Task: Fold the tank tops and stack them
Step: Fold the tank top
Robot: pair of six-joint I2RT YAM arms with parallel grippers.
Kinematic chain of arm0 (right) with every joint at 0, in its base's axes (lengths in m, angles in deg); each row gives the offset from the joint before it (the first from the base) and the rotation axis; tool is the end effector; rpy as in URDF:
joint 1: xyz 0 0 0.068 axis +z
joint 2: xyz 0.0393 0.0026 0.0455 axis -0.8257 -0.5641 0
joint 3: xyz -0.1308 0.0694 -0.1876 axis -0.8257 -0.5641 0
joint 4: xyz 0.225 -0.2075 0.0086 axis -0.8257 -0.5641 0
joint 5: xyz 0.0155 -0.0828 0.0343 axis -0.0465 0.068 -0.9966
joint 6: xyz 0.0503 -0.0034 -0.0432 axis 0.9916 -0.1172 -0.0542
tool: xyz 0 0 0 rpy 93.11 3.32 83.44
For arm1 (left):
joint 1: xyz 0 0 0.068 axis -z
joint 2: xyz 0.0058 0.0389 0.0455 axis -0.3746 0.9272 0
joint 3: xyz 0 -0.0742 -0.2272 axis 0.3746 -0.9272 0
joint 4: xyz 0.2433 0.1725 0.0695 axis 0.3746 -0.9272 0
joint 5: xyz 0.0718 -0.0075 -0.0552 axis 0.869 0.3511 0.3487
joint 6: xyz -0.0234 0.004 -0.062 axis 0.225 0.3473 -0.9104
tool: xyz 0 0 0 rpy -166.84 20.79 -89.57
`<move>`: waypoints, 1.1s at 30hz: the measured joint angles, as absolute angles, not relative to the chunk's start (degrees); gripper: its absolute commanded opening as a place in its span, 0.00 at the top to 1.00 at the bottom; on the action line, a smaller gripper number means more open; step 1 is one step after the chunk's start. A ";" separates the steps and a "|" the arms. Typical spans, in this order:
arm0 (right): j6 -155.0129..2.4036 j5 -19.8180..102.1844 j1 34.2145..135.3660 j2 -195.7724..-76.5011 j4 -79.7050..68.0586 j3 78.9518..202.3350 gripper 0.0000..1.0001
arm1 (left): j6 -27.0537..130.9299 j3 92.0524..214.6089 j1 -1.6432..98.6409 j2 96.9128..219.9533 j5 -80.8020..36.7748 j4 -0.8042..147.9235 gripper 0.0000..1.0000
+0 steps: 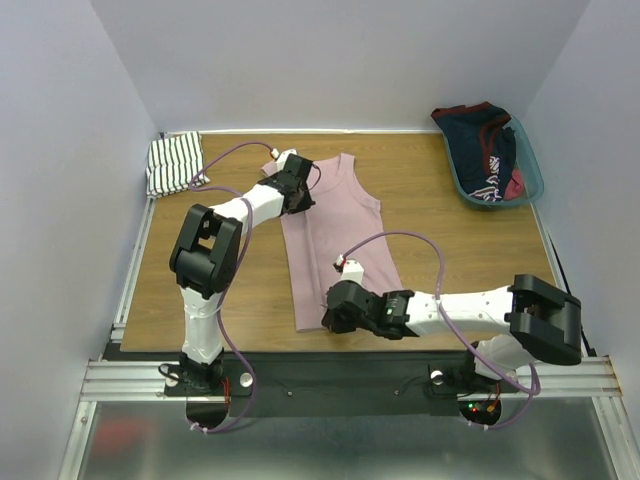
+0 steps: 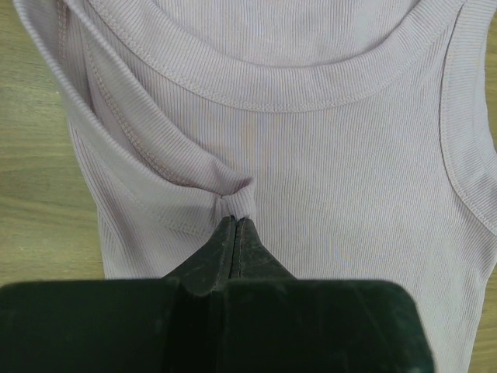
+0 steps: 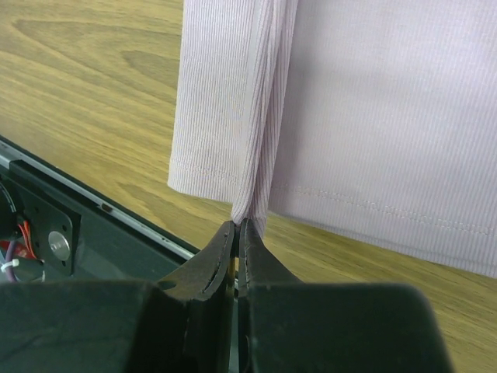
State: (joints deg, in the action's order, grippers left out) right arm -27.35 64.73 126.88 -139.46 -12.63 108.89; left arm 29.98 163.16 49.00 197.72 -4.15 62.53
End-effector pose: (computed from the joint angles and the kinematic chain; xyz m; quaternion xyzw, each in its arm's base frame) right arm 0.1240 0.3195 0.1045 -0.0751 0.9226 0.2606 0.2743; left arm 0.4388 -0.2137 0.1305 -0.0861 0.9055 -0.1399 0.3911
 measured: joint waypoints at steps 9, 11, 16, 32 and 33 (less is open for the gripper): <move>-26.06 65.88 126.88 -137.88 -12.21 107.16 1.00 | 30.00 164.78 49.68 197.96 -3.32 61.63 1.00; -25.82 66.01 126.88 -137.62 -11.95 106.83 1.00 | 30.00 165.30 50.03 198.38 -3.21 61.72 1.00; -24.99 66.26 126.88 -136.55 -11.53 104.56 1.00 | 30.00 165.32 50.86 199.38 -3.12 61.65 1.00; -24.14 66.39 126.88 -135.46 -11.71 103.38 0.65 | 30.46 165.43 51.89 201.81 -3.23 61.98 0.70; -24.18 66.32 126.88 -135.00 -11.82 103.38 0.61 | 30.61 165.43 51.89 201.81 -3.21 62.16 0.65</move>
State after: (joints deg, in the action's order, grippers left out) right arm -24.18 66.32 126.88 -135.00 -11.82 103.38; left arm 30.61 165.43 51.89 201.81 -3.21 62.16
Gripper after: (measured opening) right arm 0.300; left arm 0.263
